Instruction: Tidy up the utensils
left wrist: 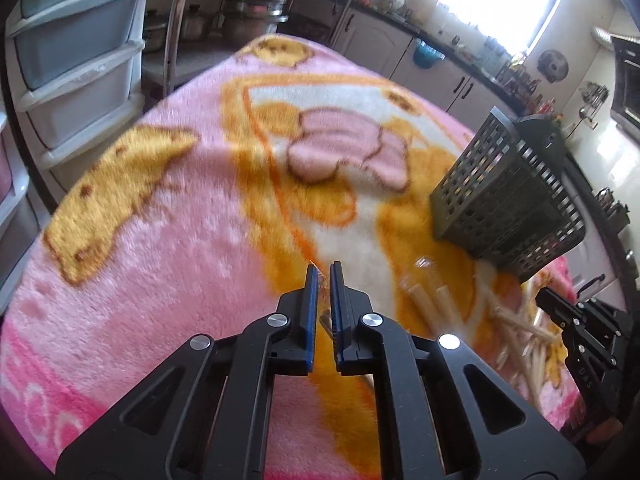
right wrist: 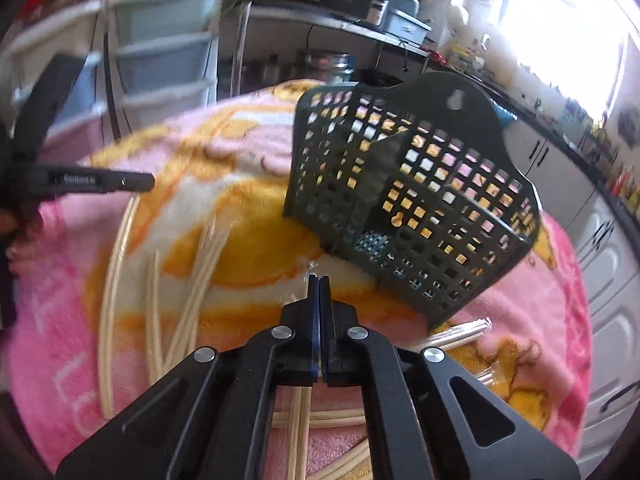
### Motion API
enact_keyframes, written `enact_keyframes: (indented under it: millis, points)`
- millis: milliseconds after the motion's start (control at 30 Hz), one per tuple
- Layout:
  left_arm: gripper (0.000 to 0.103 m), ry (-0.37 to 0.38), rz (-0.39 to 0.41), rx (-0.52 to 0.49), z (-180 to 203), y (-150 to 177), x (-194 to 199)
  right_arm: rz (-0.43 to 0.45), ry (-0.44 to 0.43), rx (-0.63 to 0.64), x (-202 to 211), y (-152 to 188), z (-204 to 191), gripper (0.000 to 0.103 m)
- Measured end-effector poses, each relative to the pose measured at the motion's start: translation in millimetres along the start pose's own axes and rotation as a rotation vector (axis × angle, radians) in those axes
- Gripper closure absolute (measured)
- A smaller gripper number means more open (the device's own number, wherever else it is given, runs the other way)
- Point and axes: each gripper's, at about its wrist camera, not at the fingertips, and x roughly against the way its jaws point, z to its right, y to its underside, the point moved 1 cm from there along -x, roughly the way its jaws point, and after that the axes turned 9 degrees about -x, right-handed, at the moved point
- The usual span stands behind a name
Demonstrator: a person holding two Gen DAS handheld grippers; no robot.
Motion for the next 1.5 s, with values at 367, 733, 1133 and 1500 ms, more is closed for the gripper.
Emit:
enact_keyframes:
  millis: [367, 733, 1133, 1500]
  points:
    - [0.100, 0.130, 0.144, -0.099, 43.4, -38.0, 53.4, 0.107, -0.102, -0.178, 46.6, -12.6, 42.4, 0.102]
    - [0.100, 0.231, 0.216, -0.195, 90.2, -65.3, 76.1, 0.105, -0.127, -0.171, 57.9, -17.7, 58.5, 0.102]
    - [0.100, 0.274, 0.293, -0.263, 120.0, -96.7, 98.6, -0.111, -0.154, 0.010, -11.2, 3.1, 12.9, 0.080]
    - [0.100, 0.292, 0.332, -0.283, 135.7, -118.7, 106.8, -0.178, -0.104, 0.182, -41.1, 6.4, -19.3, 0.072]
